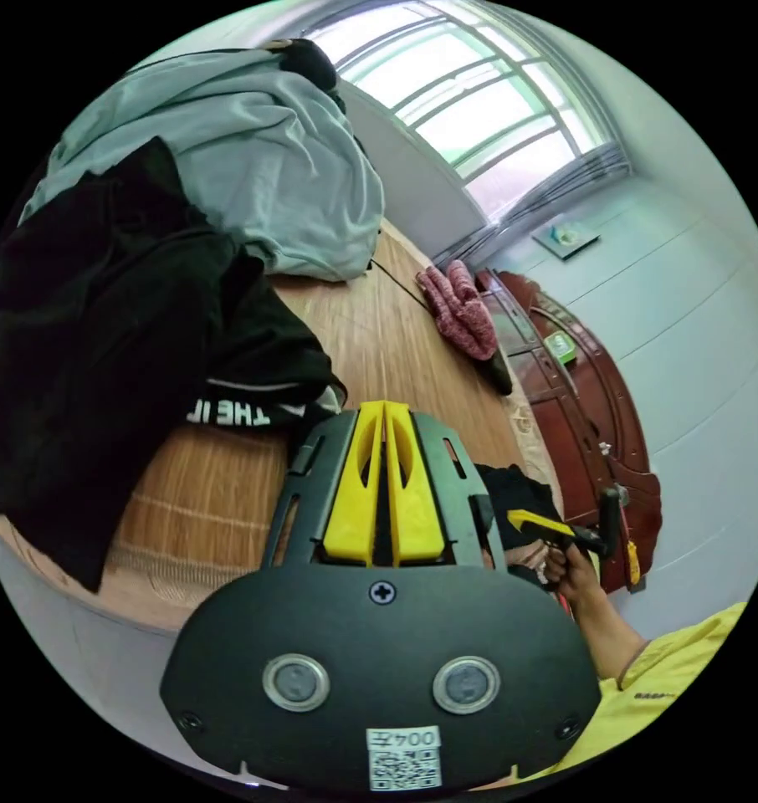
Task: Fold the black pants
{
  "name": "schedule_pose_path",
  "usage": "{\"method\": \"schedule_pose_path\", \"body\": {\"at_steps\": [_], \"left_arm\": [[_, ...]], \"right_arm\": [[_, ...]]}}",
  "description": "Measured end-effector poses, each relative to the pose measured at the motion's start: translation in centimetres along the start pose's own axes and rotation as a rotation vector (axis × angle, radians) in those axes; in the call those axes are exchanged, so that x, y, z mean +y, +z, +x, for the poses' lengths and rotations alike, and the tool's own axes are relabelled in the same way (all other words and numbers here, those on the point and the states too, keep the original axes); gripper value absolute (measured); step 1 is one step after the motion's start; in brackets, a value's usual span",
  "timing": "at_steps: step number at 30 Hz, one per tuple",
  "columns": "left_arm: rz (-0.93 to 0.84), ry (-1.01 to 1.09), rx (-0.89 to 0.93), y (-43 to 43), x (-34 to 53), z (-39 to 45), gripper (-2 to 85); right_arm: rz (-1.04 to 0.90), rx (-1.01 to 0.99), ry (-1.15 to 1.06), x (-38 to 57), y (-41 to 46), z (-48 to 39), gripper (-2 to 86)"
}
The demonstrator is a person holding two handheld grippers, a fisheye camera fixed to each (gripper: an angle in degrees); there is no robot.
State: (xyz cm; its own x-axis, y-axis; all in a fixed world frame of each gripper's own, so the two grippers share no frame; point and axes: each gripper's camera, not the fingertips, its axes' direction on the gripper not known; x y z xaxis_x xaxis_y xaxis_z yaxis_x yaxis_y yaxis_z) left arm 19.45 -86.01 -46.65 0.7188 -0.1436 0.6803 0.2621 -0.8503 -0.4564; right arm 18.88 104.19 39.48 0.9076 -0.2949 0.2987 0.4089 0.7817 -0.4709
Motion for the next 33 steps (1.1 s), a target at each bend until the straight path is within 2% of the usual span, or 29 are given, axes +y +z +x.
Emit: {"method": "schedule_pose_path", "body": {"at_steps": [2,4,9,14,15,18,20,23,28,31,33], "left_arm": [[-0.106,-0.027,-0.086,3.0,-3.6,0.2,0.2],[-0.122,-0.035,-0.165,4.6,-5.5,0.2,0.2],[-0.183,-0.078,-0.336,8.5,-8.9,-1.4,0.1],[-0.084,-0.160,-0.430,9.8,-12.2,-2.2,0.1],[-0.077,-0.176,-0.427,9.8,-12.5,-2.1,0.1],[-0.102,-0.224,-0.255,10.9,-13.3,-1.0,0.0],[-0.168,-0.166,-0.153,12.3,-12.7,1.8,0.1],[-0.152,-0.065,-0.113,12.8,-10.0,6.4,0.1],[-0.056,0.082,-0.073,13.7,-3.2,12.5,0.1],[-0.120,0.163,-0.166,17.5,0.4,15.1,0.1],[-0.129,0.128,-0.246,19.6,1.7,15.4,0.1]], "right_arm": [[-0.010,0.074,0.068,2.5,-0.4,2.4,7.2],[-0.039,0.127,0.115,5.0,-0.8,5.0,6.4],[-0.022,0.120,0.087,8.2,-2.0,7.7,5.7],[-0.020,0.189,0.031,10.7,-3.2,9.2,5.7],[-0.015,0.186,0.033,11.4,-3.5,9.9,5.7],[0.005,0.137,0.064,13.1,-4.5,12.1,5.7],[0.024,0.080,0.100,14.2,-5.3,13.7,5.8],[0.097,-0.025,0.216,16.6,-7.4,17.1,7.2],[0.206,-0.051,0.406,22.4,-12.2,24.3,6.9],[0.242,-0.076,0.485,24.6,-13.3,27.7,6.3],[0.213,-0.052,0.499,25.1,-13.1,29.0,6.5]]}}
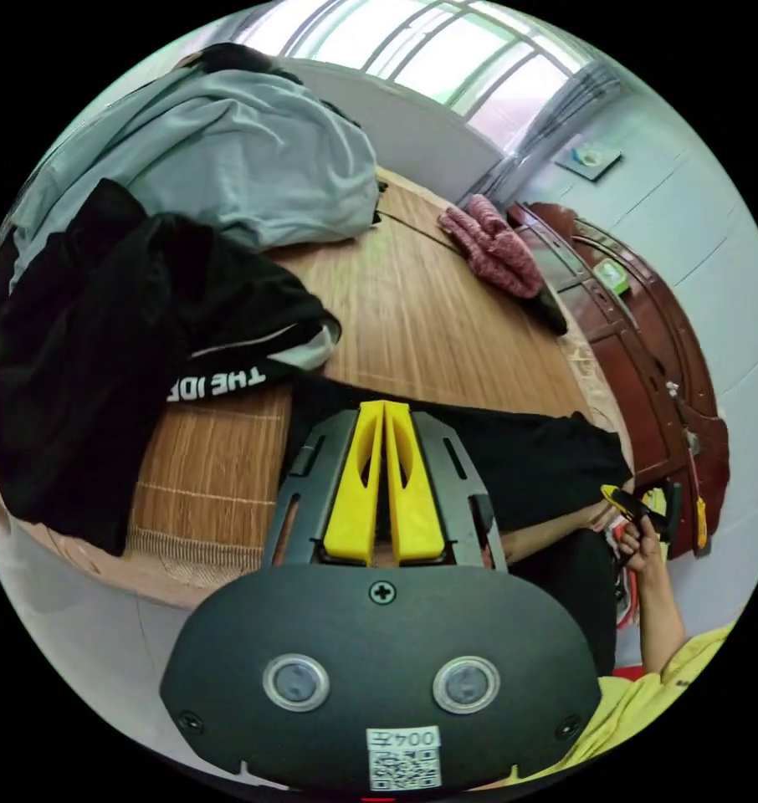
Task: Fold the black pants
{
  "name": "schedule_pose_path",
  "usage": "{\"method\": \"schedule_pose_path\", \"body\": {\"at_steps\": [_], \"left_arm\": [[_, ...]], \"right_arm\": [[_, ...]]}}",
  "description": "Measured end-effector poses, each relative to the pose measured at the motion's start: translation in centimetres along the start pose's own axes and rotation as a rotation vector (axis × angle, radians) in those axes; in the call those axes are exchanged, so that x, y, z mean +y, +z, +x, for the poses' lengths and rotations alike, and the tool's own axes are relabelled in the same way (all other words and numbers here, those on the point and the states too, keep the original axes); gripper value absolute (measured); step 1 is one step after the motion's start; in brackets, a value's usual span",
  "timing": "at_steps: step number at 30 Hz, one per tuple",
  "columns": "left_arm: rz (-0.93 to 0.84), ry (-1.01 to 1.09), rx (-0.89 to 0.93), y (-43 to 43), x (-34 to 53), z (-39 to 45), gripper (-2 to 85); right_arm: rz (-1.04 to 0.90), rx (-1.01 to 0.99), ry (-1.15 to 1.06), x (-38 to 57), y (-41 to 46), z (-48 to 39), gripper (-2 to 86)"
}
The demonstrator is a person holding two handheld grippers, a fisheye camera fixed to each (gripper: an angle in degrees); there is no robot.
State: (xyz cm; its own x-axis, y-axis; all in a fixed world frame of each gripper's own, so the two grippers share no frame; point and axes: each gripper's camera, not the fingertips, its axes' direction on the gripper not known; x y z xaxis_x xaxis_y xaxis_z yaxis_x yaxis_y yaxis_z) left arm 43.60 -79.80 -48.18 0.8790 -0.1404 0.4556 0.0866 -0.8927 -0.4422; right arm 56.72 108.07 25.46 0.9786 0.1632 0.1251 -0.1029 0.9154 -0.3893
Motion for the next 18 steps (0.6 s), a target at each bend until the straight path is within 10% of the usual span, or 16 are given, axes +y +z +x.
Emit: {"method": "schedule_pose_path", "body": {"at_steps": [6,18], "left_arm": [[-0.039,-0.212,0.005,3.9,1.1,1.5,0.1],[-0.120,0.502,0.034,14.6,3.1,30.7,0.1]], "right_arm": [[-0.086,0.023,0.066,0.3,-0.2,4.0,5.6],[0.026,-0.075,-0.111,-0.6,-0.4,4.2,7.5]]}}
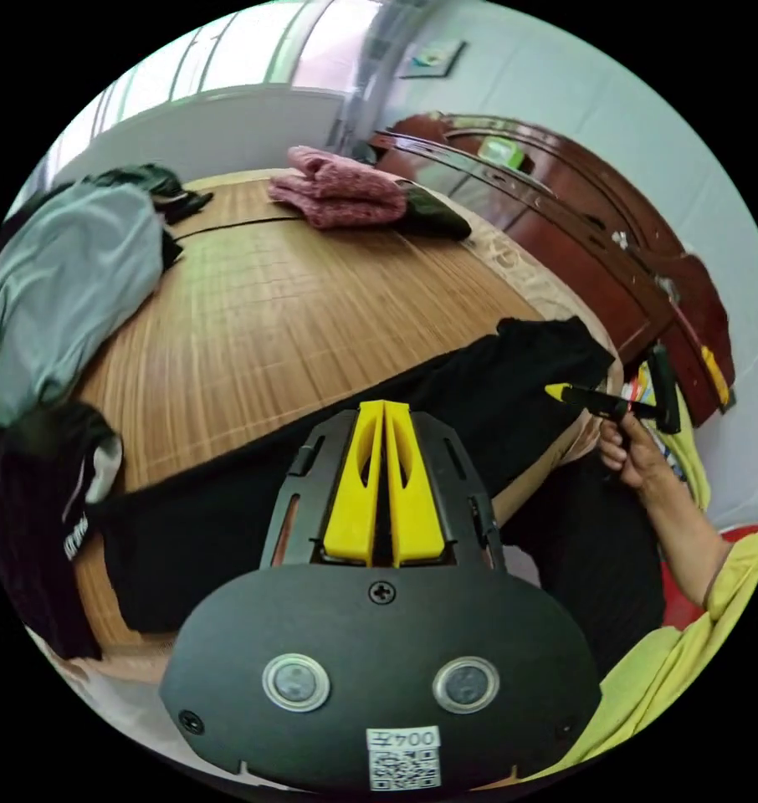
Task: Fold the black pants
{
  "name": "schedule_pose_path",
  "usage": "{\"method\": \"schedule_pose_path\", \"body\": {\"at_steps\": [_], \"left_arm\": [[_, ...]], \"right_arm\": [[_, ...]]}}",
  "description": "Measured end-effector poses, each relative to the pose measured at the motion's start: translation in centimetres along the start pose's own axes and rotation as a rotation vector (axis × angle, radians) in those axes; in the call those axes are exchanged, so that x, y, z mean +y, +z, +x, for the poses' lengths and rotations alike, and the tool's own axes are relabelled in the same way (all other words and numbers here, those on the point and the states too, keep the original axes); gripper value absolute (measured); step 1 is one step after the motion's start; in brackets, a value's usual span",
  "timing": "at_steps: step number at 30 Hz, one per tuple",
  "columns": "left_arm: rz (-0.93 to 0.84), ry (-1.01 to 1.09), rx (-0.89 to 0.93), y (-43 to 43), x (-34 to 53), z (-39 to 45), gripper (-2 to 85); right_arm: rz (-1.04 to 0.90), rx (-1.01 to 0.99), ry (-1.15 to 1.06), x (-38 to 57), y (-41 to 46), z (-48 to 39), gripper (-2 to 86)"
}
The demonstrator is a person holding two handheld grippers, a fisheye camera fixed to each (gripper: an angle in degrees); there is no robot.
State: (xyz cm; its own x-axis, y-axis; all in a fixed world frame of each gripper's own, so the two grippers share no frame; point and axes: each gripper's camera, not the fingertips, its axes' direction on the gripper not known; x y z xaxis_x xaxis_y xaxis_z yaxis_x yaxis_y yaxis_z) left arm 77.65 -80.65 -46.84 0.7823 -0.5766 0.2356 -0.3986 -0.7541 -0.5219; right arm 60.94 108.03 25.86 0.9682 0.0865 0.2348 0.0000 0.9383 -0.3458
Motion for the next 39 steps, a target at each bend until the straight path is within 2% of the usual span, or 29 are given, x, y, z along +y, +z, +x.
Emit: {"method": "schedule_pose_path", "body": {"at_steps": [5,8,18,20,24,26,32,39], "left_arm": [[-0.099,0.307,-0.120,7.2,-5.3,9.8,0.3],[-0.157,0.416,-0.157,10.7,-6.9,13.4,0.6],[-0.186,0.432,-0.085,16.2,-9.5,18.2,1.8],[-0.220,0.453,-0.118,17.5,-9.6,19.0,1.8],[-0.205,0.467,-0.118,18.4,-9.3,20.9,1.5],[-0.171,0.458,-0.097,18.6,-8.9,22.3,1.2],[-0.189,0.399,-0.153,21.0,-8.0,23.0,0.3],[-0.131,0.348,-0.120,22.8,-7.8,22.8,0.1]], "right_arm": [[0.023,0.000,-0.033,-0.1,0.9,1.0,6.4],[0.009,-0.051,-0.038,-0.6,0.8,1.8,6.6],[-0.025,-0.166,-0.039,-1.3,1.4,2.3,7.6],[-0.029,-0.203,-0.042,-1.3,1.5,2.1,7.9],[0.002,-0.285,-0.125,-1.5,1.8,-0.2,9.6],[0.015,-0.248,-0.180,-1.8,2.1,-1.9,9.8],[0.006,0.031,-0.330,-3.7,5.1,-9.0,9.5],[-0.085,0.280,-0.436,-4.5,10.1,-15.2,6.6]]}}
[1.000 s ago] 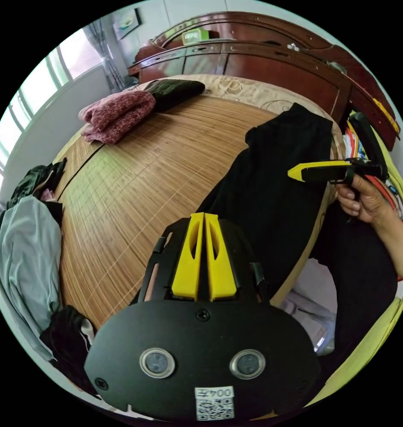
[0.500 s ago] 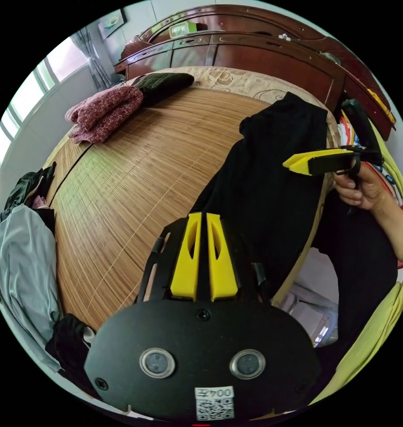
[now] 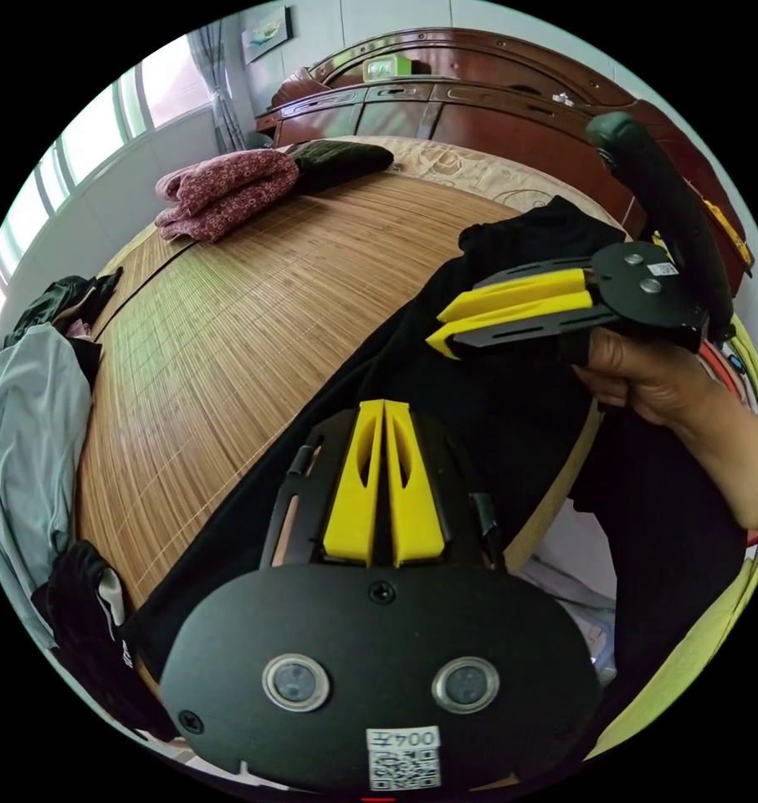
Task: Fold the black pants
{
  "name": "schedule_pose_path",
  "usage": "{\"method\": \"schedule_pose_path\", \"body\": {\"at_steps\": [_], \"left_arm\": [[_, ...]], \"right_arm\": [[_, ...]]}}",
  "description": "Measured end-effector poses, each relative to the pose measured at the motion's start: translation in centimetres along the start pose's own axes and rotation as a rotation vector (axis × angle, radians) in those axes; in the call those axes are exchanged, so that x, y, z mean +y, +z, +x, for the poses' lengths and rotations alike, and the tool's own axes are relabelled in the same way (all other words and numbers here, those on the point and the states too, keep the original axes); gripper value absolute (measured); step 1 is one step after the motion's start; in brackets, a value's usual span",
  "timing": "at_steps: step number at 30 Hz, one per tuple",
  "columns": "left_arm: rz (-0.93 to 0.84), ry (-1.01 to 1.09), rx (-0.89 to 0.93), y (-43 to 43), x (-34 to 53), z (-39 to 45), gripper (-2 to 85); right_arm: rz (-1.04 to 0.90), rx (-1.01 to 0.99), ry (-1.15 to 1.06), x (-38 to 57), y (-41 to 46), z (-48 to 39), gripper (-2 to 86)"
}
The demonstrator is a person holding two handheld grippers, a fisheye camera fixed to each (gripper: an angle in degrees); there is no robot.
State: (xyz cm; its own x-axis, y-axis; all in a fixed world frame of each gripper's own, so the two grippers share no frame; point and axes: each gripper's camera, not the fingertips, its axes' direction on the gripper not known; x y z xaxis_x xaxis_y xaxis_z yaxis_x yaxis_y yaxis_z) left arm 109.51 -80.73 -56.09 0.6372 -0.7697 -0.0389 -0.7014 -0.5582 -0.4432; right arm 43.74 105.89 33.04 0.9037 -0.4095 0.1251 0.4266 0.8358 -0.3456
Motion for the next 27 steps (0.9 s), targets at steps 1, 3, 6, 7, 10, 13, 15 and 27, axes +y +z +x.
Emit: {"method": "schedule_pose_path", "body": {"at_steps": [1,3,6,7,10,13,15,27], "left_arm": [[0.008,0.003,-0.011,0.2,-0.1,0.2,0.1],[0.010,0.012,-0.029,0.5,-0.4,0.4,0.1],[0.020,0.016,-0.035,1.0,-0.7,0.4,0.1],[0.025,0.012,-0.028,1.1,-0.9,0.3,0.1],[0.032,0.000,-0.004,1.6,-1.3,-0.4,0.1],[0.051,-0.027,0.005,1.5,-1.7,-1.2,0.1],[0.112,-0.063,0.021,0.7,-1.9,-2.0,0.1],[-0.043,0.319,0.114,3.8,-9.7,-2.9,1.1]], "right_arm": [[-0.016,0.048,-0.018,-0.3,0.4,-0.7,4.6],[-0.008,0.071,-0.025,-0.4,0.3,-1.4,1.6],[0.023,0.047,-0.023,-0.4,0.0,-1.7,-0.1],[0.031,0.032,-0.026,-0.3,-0.1,-1.7,-0.4],[-0.002,-0.011,-0.021,-0.5,0.4,-1.8,-0.7],[0.006,-0.033,-0.011,-0.6,0.5,-1.9,-0.8],[0.014,-0.040,-0.007,-0.7,0.7,-2.0,-0.8],[0.030,-0.091,0.033,-1.9,1.8,-1.8,-0.7]]}}
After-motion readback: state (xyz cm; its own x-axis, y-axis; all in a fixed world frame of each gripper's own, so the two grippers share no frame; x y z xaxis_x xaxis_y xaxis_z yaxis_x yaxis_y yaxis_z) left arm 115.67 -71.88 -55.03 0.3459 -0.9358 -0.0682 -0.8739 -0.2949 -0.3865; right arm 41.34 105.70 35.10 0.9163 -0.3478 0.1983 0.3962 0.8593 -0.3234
